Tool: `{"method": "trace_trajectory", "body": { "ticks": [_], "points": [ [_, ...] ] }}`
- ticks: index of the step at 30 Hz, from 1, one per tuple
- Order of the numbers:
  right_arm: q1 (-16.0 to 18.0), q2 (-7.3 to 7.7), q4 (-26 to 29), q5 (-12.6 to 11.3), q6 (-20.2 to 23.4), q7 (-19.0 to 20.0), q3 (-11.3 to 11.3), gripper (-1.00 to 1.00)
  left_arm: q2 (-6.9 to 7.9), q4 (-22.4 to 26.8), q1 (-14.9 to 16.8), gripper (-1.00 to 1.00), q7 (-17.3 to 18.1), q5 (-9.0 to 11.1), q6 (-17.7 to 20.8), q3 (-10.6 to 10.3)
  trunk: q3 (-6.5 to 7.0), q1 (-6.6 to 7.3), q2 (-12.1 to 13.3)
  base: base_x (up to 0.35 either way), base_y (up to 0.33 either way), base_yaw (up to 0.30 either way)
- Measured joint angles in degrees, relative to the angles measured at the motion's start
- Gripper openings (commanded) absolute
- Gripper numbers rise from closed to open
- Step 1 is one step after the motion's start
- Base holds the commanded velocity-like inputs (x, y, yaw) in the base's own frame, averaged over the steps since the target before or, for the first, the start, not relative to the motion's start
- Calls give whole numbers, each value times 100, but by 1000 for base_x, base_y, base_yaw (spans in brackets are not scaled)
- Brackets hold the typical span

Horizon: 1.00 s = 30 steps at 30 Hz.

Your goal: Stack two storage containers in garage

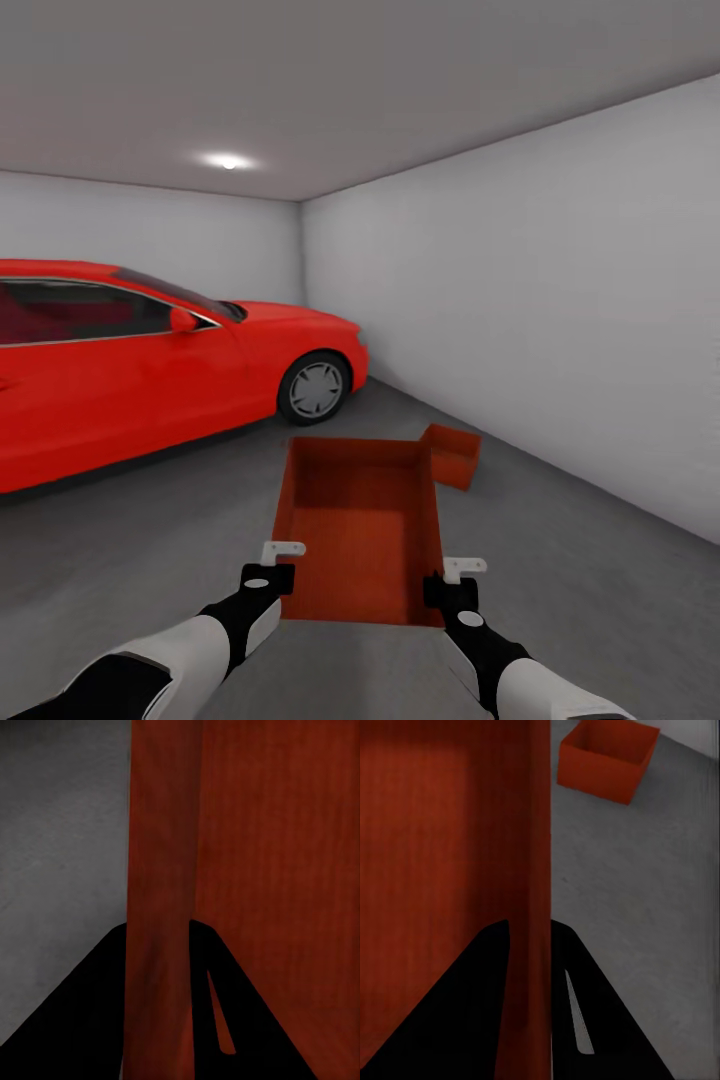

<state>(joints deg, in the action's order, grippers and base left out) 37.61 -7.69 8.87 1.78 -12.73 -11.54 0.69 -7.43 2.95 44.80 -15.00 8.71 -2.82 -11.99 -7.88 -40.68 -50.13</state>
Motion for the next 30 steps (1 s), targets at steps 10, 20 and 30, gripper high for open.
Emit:
{"method": "trace_trajectory", "body": {
  "ticks": [10, 20, 30],
  "points": [
    [0, 0, 3, 0, -3, -1, 0, -100, 0, 5, 0, -100, 0, 0, 0, -2, 0, 0, 0, 322, 142, -283],
    [0, 0, 7, -1, -3, -1, 0, -100, 1, 10, 0, -100, 0, 1, 0, -4, 0, 0, 0, 321, 142, -283],
    [0, 0, 7, -1, -3, -1, 0, -100, 1, 9, 0, -100, 0, 1, 0, -3, 0, 0, 0, 321, 142, -283]
  ]
}}
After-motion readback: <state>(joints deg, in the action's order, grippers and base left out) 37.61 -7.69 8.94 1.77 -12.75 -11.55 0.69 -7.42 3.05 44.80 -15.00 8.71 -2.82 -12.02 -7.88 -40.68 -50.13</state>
